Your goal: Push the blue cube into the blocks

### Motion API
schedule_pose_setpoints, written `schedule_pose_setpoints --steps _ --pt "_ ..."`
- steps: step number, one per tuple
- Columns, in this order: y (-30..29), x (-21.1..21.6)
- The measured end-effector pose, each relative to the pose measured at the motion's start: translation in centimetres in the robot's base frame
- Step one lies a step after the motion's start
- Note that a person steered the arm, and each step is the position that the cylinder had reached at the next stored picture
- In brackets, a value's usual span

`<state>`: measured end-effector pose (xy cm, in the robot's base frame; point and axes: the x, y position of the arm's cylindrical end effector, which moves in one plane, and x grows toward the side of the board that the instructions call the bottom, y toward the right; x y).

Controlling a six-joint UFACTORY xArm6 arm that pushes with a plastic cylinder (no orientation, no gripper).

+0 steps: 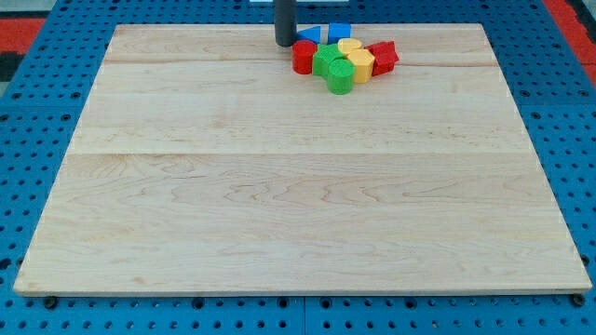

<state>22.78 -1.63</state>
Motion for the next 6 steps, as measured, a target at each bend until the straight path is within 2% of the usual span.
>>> schedule_pose_setpoints --steps 2,3,4,6 --pt "-1.2 -0.2" --pt "-3.4 -1.8" --pt "-2.7 -3.5" --pt "4.7 -3.4"
